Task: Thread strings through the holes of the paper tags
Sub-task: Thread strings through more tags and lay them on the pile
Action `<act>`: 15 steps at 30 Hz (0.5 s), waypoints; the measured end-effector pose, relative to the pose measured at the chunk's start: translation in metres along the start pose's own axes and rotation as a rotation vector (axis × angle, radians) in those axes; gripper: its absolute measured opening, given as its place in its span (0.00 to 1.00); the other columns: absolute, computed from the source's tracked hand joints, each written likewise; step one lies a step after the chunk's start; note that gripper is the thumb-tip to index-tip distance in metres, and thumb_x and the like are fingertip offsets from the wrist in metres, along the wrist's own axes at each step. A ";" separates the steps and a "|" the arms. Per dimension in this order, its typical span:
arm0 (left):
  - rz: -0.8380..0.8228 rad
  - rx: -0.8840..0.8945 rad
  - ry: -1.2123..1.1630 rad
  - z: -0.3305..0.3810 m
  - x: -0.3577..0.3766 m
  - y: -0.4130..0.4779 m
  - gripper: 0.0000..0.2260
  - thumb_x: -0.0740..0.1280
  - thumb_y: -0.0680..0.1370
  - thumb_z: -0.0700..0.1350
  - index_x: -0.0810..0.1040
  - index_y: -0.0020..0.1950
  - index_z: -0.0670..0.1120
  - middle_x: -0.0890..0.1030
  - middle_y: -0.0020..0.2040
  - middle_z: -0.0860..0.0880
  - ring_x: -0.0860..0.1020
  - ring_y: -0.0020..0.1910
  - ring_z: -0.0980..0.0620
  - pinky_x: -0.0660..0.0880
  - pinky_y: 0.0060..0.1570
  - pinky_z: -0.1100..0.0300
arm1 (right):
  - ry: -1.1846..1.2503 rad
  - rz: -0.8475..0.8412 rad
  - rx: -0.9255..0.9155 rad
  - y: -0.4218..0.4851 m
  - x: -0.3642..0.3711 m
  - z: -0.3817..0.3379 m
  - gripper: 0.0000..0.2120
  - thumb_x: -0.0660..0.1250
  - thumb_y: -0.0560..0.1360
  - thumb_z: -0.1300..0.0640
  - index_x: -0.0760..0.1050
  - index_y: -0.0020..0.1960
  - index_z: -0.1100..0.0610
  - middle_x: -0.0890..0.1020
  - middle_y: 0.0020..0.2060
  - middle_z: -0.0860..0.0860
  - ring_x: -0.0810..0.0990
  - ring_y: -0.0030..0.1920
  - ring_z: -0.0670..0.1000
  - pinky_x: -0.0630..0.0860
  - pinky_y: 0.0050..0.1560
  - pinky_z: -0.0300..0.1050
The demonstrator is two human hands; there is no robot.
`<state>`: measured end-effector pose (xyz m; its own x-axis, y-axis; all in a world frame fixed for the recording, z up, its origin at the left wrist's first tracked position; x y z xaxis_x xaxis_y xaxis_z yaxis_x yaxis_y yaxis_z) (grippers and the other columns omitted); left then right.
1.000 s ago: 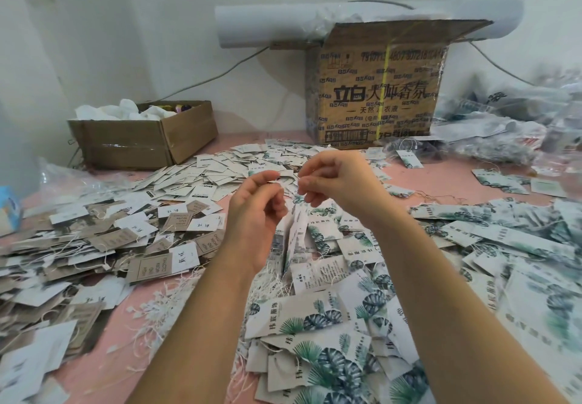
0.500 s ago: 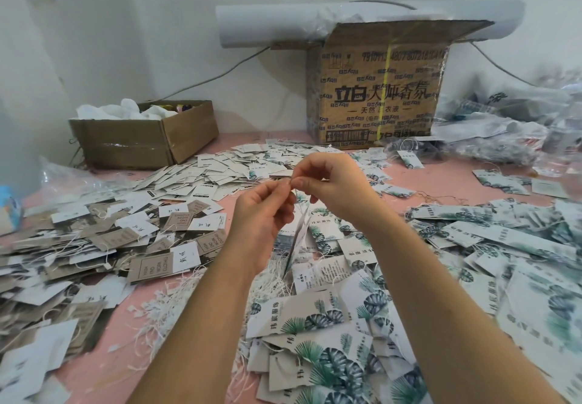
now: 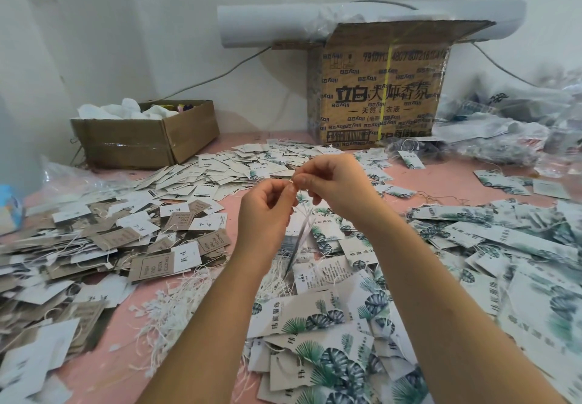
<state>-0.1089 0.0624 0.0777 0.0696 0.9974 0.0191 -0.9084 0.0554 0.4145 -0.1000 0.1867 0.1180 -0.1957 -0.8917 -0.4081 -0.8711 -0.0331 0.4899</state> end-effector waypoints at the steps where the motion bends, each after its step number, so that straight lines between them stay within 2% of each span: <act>1: 0.005 0.017 0.019 -0.001 0.000 0.000 0.05 0.65 0.78 0.41 0.78 0.43 0.46 0.77 0.32 0.54 0.72 0.27 0.64 0.69 0.29 0.70 | 0.002 0.002 0.003 0.000 0.000 0.000 0.08 0.68 0.73 0.66 0.79 0.38 0.55 0.78 0.26 0.43 0.73 0.26 0.42 0.74 0.31 0.38; 6: -0.010 0.039 0.028 -0.003 0.000 0.000 0.04 0.66 0.78 0.42 0.78 0.44 0.46 0.77 0.32 0.54 0.72 0.28 0.65 0.69 0.30 0.71 | 0.015 -0.025 0.042 -0.002 -0.002 -0.001 0.08 0.69 0.73 0.65 0.78 0.37 0.55 0.76 0.25 0.48 0.72 0.24 0.41 0.72 0.29 0.34; 11: 0.026 0.049 0.057 -0.005 0.000 0.000 0.05 0.66 0.78 0.43 0.78 0.43 0.49 0.78 0.33 0.54 0.72 0.28 0.63 0.69 0.31 0.69 | 0.159 -0.008 0.102 -0.002 -0.002 0.001 0.06 0.70 0.71 0.67 0.77 0.37 0.59 0.78 0.24 0.46 0.74 0.25 0.42 0.75 0.29 0.37; 15: 0.010 0.057 0.064 -0.003 0.000 0.001 0.05 0.65 0.78 0.43 0.78 0.43 0.48 0.78 0.33 0.54 0.73 0.28 0.64 0.69 0.30 0.70 | 0.186 0.012 0.088 -0.002 -0.002 0.001 0.07 0.70 0.70 0.67 0.78 0.36 0.58 0.78 0.23 0.45 0.74 0.25 0.42 0.75 0.29 0.36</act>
<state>-0.1108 0.0626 0.0750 0.0326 0.9989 -0.0342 -0.8839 0.0448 0.4656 -0.0983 0.1896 0.1167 -0.1271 -0.9600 -0.2494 -0.9067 0.0105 0.4216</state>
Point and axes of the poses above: each hand's wrist, its own y-axis towards the middle knuckle, its own x-axis out of the palm, z = x × y, the point moved 1 cm from there along y, towards the middle knuckle
